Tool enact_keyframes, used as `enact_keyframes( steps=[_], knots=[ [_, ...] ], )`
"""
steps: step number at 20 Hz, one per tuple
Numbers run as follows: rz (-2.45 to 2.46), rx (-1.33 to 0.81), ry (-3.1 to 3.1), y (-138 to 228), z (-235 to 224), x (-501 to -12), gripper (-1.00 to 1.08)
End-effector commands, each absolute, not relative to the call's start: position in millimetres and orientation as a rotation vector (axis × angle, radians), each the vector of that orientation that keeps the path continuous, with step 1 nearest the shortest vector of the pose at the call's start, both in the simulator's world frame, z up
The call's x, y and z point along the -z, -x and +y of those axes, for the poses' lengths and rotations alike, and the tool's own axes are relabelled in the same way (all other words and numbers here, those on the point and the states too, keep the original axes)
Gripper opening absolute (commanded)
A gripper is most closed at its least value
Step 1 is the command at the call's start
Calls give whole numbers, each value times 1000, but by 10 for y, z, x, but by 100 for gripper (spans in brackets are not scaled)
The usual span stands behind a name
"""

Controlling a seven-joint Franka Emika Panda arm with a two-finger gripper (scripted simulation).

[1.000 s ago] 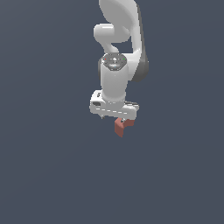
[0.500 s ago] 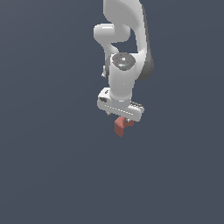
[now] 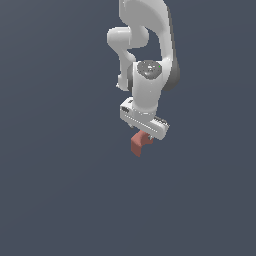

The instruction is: Pick up the object and move it to a goal position.

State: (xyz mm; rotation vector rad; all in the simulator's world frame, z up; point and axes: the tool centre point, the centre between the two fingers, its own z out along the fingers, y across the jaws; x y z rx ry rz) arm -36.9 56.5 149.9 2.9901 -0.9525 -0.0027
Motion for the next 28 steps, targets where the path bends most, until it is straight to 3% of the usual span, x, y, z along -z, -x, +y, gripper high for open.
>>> enact_keyframes(
  steps=[1,18,28],
  knots=[
    [-1019,2,-2969,400,612,-1486,100],
    [-1157,0,-2921,471,718,-1429,100],
    [-1162,0,-2919,484,716,-1026,100]
  ],
)
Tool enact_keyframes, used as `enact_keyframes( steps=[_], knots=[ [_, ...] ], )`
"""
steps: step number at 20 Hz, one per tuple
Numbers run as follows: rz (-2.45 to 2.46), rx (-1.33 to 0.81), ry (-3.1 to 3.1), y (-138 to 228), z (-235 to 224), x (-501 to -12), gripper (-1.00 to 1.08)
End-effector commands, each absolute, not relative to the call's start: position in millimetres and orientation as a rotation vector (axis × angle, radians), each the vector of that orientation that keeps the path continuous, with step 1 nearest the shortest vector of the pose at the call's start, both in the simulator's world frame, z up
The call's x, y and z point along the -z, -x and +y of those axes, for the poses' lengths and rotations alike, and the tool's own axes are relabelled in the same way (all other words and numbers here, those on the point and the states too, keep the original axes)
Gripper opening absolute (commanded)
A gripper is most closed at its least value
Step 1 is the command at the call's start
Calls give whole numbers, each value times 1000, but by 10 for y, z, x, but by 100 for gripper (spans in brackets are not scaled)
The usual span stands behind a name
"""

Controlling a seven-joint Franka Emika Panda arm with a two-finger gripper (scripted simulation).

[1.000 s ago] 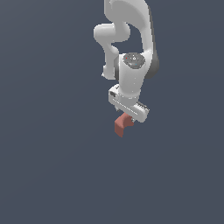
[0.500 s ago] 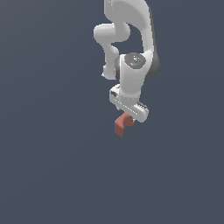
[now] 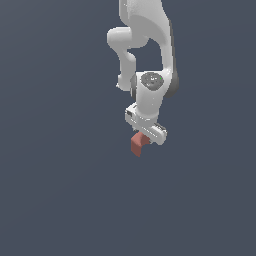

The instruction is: Pick up the object and move it to a goal position.

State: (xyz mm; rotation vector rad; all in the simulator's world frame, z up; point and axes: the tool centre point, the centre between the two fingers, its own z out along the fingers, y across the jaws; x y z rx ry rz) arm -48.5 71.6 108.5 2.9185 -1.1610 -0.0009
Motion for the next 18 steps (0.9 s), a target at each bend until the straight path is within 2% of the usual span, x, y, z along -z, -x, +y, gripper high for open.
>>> enact_keyframes(
  steps=[1,5,6,18],
  knots=[
    [-1162,0,-2919,483,718,-1000,100],
    [-1162,0,-2918,475,719,-957,100],
    [-1162,0,-2918,475,719,-957,-100],
    [-1164,-2,-2919,463,704,-976,-100]
  ],
)
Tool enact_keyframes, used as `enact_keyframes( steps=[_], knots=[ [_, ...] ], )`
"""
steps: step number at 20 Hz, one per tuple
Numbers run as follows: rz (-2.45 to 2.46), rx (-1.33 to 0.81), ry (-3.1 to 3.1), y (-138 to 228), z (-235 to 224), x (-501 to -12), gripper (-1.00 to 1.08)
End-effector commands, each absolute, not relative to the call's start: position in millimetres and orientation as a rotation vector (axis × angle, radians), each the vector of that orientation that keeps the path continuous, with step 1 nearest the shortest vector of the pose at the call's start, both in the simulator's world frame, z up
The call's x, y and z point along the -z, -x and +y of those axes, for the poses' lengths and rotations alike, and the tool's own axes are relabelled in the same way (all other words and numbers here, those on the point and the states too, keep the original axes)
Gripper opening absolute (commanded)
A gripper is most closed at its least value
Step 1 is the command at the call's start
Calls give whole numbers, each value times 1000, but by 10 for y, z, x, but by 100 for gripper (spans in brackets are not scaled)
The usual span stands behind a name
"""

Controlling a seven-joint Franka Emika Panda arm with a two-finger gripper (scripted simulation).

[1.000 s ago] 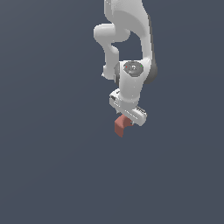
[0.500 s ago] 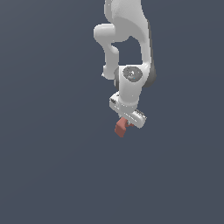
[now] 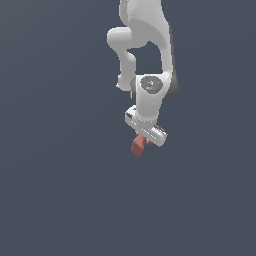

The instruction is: Pick up the object and move it to a goal position.

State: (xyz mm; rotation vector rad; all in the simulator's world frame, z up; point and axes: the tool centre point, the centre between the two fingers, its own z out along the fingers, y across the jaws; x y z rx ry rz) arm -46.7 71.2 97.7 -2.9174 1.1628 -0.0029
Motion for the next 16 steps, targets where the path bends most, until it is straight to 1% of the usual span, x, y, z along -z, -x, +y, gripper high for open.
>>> enact_keyframes(
  steps=[1,6,16],
  knots=[
    [1163,2,2918,454,690,-988,-100],
    [1163,2,2918,356,537,-1109,-100],
    [1162,0,2918,-2,20,-1515,-100]
  ],
)
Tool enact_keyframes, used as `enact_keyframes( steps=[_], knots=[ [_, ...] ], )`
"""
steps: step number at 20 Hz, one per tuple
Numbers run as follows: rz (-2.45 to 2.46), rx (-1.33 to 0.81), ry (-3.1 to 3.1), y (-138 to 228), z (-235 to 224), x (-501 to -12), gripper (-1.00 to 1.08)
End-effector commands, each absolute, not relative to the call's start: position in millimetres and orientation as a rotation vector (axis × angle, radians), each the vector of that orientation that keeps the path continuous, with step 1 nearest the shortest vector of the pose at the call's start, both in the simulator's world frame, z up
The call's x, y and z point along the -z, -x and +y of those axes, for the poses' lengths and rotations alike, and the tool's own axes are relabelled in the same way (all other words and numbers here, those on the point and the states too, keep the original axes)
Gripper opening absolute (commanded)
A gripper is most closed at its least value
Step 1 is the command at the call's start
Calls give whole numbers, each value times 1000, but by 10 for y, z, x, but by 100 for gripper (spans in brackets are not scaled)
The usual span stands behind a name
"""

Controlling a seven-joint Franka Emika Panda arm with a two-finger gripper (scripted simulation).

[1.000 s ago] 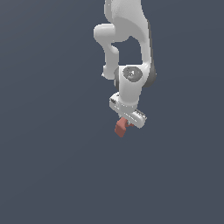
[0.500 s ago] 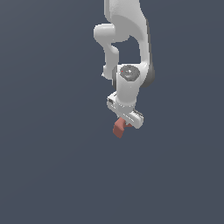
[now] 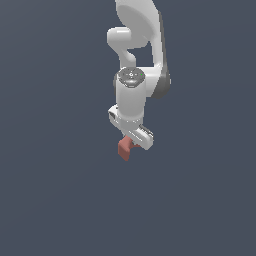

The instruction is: Pick up the object and move it to a goal position.

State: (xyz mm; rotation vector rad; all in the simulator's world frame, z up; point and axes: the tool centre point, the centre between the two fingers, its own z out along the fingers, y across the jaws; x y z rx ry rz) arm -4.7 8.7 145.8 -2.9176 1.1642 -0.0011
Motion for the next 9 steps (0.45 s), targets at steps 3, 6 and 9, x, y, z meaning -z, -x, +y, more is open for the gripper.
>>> enact_keyframes(
  steps=[3,6,9],
  knots=[
    [1162,0,2918,-69,-67,-1584,-100],
    [1162,0,2918,-108,-111,-1620,-100],
    [1162,0,2919,-121,-123,-1627,-100]
  ],
)
